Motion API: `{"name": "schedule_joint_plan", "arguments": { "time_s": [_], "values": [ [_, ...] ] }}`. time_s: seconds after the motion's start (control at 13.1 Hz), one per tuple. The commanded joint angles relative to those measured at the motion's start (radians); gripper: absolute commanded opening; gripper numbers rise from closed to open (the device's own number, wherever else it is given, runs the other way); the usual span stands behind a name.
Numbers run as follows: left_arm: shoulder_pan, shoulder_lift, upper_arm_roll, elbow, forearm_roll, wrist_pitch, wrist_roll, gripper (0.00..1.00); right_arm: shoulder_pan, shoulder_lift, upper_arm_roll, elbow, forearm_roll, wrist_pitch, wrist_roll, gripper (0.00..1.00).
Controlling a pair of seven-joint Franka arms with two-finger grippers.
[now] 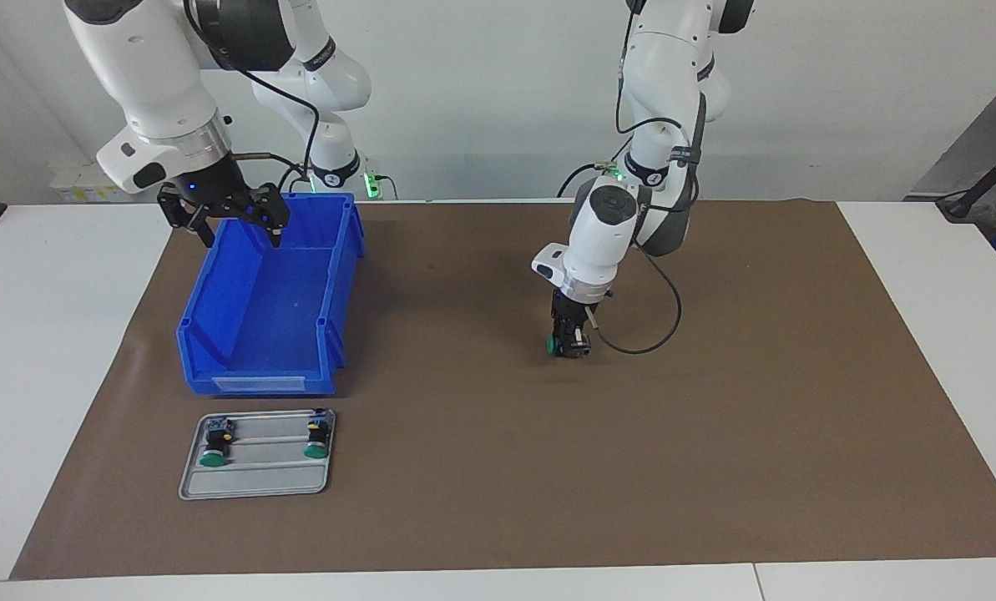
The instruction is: Place and press button with both arms
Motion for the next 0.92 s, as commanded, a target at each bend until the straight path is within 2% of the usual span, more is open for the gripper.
{"name": "schedule_joint_plan", "arguments": {
  "time_s": [0.0,0.23,0.53,0.84],
  "values": [
    [0.042,-0.026,-0.004,0.002,-0.083,0.002,0.016,0.10,-0.006,0.000,0.003,0.003,0.018,-0.007,-0.020,1.00],
    [0.062,-0.031,-0.004,0.023,-0.189,-0.003,0.041,0.10,-0.006,0.000,0.003,0.003,0.018,-0.007,-0.019,1.00],
    [0.117,-0.042,-0.015,0.023,-0.265,-0.021,0.131,0.11,-0.006,0.000,0.003,0.003,0.018,-0.008,-0.020,1.00],
    [0.171,-0.062,-0.012,0.011,-0.523,-0.067,0.356,0.16,-0.006,-0.002,0.003,0.003,0.018,-0.007,-0.019,1.00]
  ]
}}
